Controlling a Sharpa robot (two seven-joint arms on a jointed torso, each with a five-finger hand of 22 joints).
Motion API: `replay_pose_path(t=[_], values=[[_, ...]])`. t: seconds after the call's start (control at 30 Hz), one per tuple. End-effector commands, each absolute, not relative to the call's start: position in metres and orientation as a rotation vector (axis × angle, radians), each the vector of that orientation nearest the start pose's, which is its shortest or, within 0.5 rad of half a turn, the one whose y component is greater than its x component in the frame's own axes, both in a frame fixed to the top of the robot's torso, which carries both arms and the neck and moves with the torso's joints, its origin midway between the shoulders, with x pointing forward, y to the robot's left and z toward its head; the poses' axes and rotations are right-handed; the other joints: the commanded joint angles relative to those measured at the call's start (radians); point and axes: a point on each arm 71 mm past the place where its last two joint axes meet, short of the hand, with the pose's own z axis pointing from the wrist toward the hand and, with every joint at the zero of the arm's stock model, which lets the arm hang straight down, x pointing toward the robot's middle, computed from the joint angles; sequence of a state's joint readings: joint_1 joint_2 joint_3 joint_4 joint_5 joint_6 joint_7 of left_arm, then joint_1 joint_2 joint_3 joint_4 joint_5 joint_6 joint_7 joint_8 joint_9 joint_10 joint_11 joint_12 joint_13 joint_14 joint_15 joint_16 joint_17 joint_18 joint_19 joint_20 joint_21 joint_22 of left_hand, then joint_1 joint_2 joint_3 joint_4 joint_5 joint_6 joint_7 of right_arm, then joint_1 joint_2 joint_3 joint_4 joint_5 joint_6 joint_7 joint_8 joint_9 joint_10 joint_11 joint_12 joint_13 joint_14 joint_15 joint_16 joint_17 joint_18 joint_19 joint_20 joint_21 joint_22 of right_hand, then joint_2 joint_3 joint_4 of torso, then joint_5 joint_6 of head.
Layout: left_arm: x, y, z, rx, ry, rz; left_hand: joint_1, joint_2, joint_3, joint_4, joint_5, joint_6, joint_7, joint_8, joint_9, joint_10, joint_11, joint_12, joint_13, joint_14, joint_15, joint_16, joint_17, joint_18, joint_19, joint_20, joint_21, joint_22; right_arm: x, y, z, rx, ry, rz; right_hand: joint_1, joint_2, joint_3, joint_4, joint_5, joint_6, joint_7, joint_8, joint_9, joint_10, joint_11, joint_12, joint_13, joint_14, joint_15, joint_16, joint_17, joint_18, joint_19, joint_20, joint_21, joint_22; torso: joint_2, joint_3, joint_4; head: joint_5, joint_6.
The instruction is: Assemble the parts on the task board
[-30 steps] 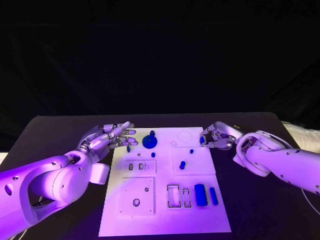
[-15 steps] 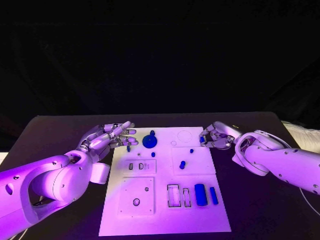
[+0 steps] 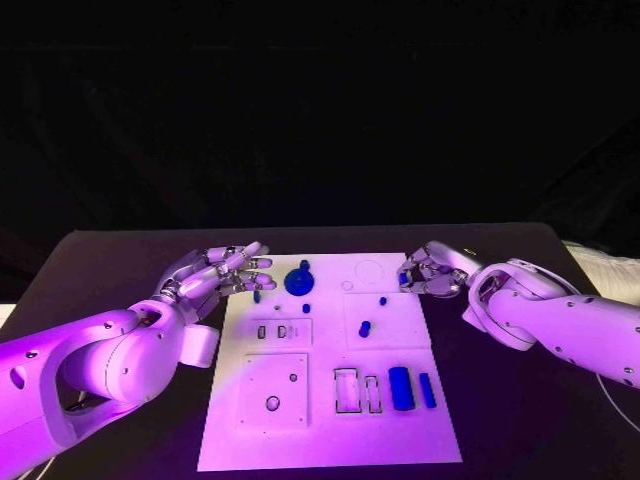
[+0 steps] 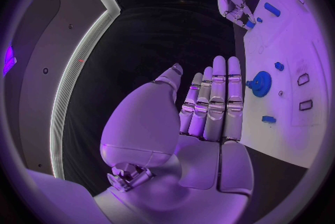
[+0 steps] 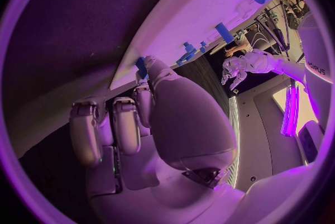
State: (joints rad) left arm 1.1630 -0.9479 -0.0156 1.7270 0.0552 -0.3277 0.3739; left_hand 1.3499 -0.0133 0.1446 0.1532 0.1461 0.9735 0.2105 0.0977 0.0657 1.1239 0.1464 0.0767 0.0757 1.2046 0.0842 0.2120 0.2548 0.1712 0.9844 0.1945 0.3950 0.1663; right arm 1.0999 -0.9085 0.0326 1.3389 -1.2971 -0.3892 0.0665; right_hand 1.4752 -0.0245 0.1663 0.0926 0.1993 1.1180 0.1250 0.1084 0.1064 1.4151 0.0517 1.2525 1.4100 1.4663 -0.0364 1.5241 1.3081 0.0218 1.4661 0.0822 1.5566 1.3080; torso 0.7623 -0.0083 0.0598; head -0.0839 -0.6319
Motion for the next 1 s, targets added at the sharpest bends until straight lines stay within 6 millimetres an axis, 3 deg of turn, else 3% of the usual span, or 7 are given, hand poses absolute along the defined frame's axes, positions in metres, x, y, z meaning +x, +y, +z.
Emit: replay_pose_path(t=[0.03,0.33,0.5,0.63,0.73,0.87,1.0], values=[[0.446,0.200,-0.172,-1.201,1.463,-1.651,0.004,0.003,-0.001,-0.003,-0.003,0.001,0.006,-0.005,0.000,-0.002,0.004,-0.003,0.001,-0.001,0.006,-0.005,0.001,0.010,0.005,0.003,0.001,-0.001,0.502,-0.289,-0.208,0.099,1.571,0.615,-0.012,0.025,0.007,0.005,0.014,0.034,-0.029,0.010,0.017,0.029,-0.034,0.006,-0.049,0.088,-0.009,0.007,0.189,-0.016,0.086,-0.008,0.003,0.241,0.000,-0.0007,0.0001,0.002,0.000],[0.446,0.201,-0.172,-1.202,1.462,-1.647,0.004,0.003,-0.001,-0.003,-0.003,0.001,0.006,-0.005,0.000,-0.002,0.004,-0.003,0.001,-0.001,0.006,-0.005,0.001,0.010,0.005,0.003,0.001,-0.001,0.497,-0.271,-0.187,0.129,1.501,0.628,-0.048,0.018,0.001,0.019,0.036,0.040,-0.035,0.011,0.023,0.033,-0.041,0.005,-0.048,0.088,-0.015,0.006,0.188,-0.016,0.086,-0.016,0.003,0.241,-0.002,-0.0033,-0.0008,0.006,0.005],[0.446,0.201,-0.172,-1.202,1.461,-1.646,0.004,0.003,-0.001,-0.003,-0.003,0.001,0.006,-0.005,0.000,-0.002,0.004,-0.003,0.001,-0.001,0.006,-0.005,0.001,0.010,0.005,0.003,0.001,-0.001,0.488,-0.241,-0.175,0.116,1.476,0.662,-0.053,0.020,0.002,0.021,0.038,0.044,-0.037,0.013,0.025,0.033,-0.043,0.004,-0.049,0.088,-0.016,0.006,0.189,-0.016,0.085,-0.017,0.003,0.240,-0.002,-0.0028,0.0019,0.010,0.002],[0.447,0.201,-0.172,-1.202,1.460,-1.646,0.004,0.003,-0.001,-0.003,-0.003,0.001,0.006,-0.005,0.000,-0.002,0.004,-0.003,0.001,-0.001,0.006,-0.005,0.001,0.010,0.005,0.003,0.001,-0.001,0.481,-0.209,-0.171,0.074,1.482,0.699,-0.054,0.022,0.003,0.022,0.038,0.045,-0.039,0.014,0.025,0.033,-0.044,0.004,-0.049,0.088,-0.017,0.006,0.189,-0.016,0.085,-0.018,0.003,0.240,-0.001,-0.0026,0.0030,0.021,0.001],[0.447,0.200,-0.172,-1.201,1.461,-1.647,0.004,0.003,-0.001,-0.003,-0.003,0.001,0.006,-0.005,0.000,-0.002,0.004,-0.003,0.001,-0.001,0.006,-0.005,0.001,0.010,0.005,0.003,0.001,-0.001,0.474,-0.182,-0.171,0.020,1.497,0.734,-0.055,0.023,0.004,0.022,0.037,0.045,-0.039,0.014,0.026,0.033,-0.044,0.003,-0.049,0.088,-0.017,0.006,0.188,-0.016,0.085,-0.018,0.003,0.240,-0.001,-0.0036,0.0033,0.032,-0.005],[0.447,0.200,-0.172,-1.199,1.458,-1.650,0.004,0.005,-0.001,-0.004,-0.003,0.000,0.006,-0.006,0.000,-0.002,0.004,-0.004,0.001,-0.001,0.006,-0.006,0.002,0.010,0.005,0.003,0.001,-0.001,0.464,-0.148,-0.179,-0.035,1.528,0.778,-0.058,0.023,0.004,0.023,0.031,0.043,-0.039,0.013,0.027,0.034,-0.045,0.003,-0.049,0.088,-0.018,0.005,0.187,-0.015,0.085,-0.019,0.002,0.239,-0.002,-0.0025,0.0016,0.047,-0.026],[0.448,0.201,-0.172,-1.198,1.455,-1.650,0.004,0.005,-0.001,-0.004,-0.003,0.000,0.006,-0.006,0.000,-0.002,0.004,-0.004,0.001,-0.001,0.006,-0.006,0.002,0.010,0.005,0.003,0.001,-0.001,0.457,-0.124,-0.189,-0.059,1.565,0.801,-0.057,0.024,0.005,0.022,0.030,0.041,-0.039,0.011,0.026,0.033,-0.045,0.001,-0.050,0.087,-0.018,0.004,0.186,-0.015,0.084,-0.019,0.002,0.238,-0.001,-0.0029,0.0034,0.059,-0.034]])
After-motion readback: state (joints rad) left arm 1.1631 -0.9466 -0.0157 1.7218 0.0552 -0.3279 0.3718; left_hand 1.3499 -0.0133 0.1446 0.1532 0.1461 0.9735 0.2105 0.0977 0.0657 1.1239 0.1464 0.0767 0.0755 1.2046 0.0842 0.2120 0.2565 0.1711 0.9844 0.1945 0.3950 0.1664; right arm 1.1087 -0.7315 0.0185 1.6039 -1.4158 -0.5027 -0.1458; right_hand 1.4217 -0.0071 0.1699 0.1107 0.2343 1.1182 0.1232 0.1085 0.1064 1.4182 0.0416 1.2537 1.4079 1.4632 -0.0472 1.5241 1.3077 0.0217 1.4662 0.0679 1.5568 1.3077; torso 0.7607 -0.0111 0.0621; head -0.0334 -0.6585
